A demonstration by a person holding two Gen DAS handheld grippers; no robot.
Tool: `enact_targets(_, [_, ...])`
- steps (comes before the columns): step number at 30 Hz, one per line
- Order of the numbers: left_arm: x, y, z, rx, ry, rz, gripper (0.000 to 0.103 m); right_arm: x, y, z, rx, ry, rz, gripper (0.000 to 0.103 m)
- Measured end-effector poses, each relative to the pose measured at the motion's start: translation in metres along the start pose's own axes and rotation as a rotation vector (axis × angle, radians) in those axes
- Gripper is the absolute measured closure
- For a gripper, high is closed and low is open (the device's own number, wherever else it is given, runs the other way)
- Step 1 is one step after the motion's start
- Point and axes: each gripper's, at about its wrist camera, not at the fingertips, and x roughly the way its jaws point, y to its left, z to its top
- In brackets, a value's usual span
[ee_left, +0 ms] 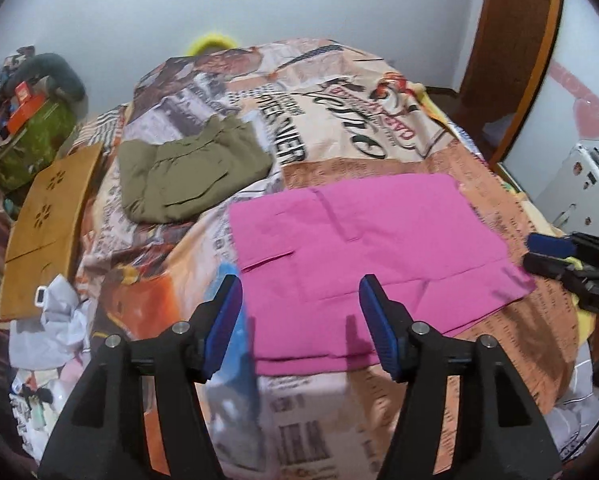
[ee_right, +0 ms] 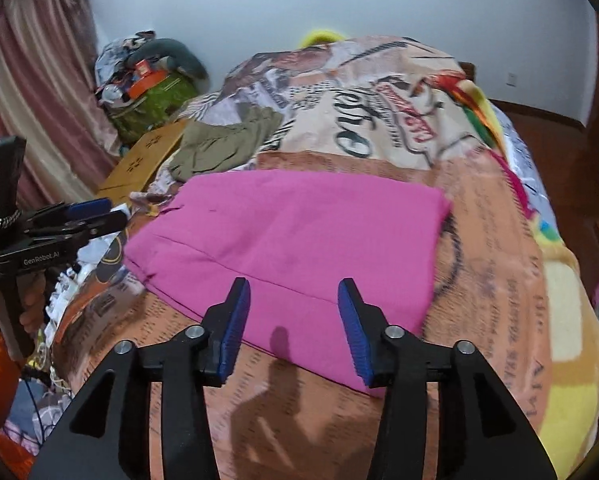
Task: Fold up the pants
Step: 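Open both grippers and lift them off the folded trousers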
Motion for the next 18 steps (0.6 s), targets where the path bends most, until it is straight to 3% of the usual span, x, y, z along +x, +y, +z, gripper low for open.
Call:
enact_targets(12, [0.046,-0.039,-0.008,0.089,0.118,-0.053,0.041,0.054,0.019,-0.006,-0.047,0.130,0.022,0.058])
enact_targets(18, [0.053,-0.037,-0.017,0.112,0.120,-0.021,0.029,0.051,0.014,-0.014,-0.046,0.117,-0.009,0.054])
